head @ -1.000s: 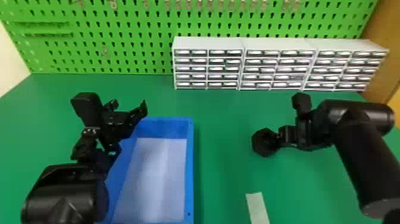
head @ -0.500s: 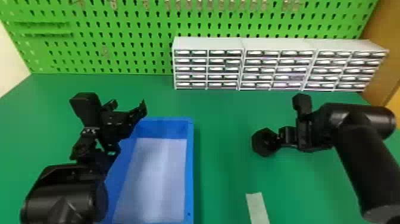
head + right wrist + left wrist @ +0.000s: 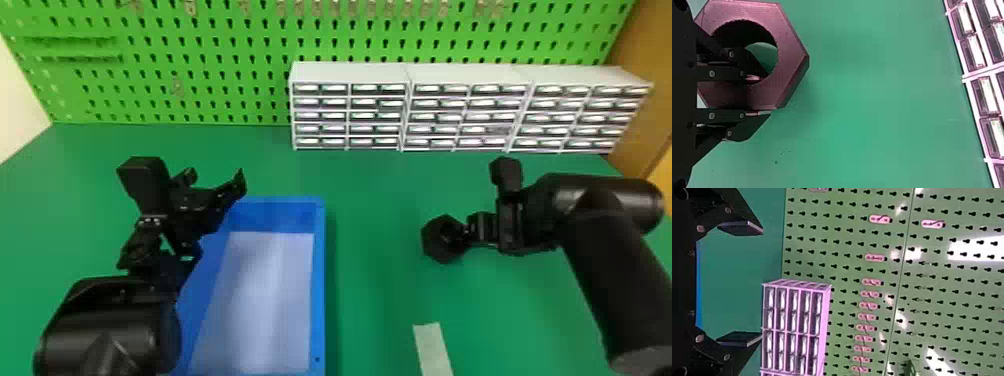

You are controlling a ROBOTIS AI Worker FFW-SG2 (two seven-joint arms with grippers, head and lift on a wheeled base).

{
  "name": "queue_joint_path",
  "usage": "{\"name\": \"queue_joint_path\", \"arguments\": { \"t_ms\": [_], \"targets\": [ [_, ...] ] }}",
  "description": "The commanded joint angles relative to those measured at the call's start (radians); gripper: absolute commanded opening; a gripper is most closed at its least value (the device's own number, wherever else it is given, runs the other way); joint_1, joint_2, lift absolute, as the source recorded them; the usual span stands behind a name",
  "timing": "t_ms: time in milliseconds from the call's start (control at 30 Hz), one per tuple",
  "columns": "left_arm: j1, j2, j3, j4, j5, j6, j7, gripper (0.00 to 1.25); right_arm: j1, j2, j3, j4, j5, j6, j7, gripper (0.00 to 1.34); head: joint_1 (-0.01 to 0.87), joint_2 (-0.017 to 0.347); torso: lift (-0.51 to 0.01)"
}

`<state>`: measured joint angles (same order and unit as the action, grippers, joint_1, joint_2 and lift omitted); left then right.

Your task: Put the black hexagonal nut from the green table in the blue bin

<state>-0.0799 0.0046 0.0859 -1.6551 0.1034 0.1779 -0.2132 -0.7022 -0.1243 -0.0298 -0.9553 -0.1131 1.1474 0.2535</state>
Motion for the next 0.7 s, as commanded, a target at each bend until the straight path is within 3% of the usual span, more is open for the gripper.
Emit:
{"name": "queue_joint_path", "arguments": {
  "t_ms": [0, 667],
  "targets": [
    [0.000, 0.000, 0.000, 0.000, -0.001, 0.000, 0.000, 0.93, 0.003, 0.000, 0.002, -0.017, -0.007, 0.000, 0.000, 0.32, 0.686, 0.051, -0.097],
    [0.002, 0.000, 0.002, 0.002, -0.002, 0.000, 0.001, 0.93, 0.029, -0.001, 0.013, -0.143, -0.042, 0.009, 0.000, 0.32, 0.686, 0.051, -0.097]
  ]
}}
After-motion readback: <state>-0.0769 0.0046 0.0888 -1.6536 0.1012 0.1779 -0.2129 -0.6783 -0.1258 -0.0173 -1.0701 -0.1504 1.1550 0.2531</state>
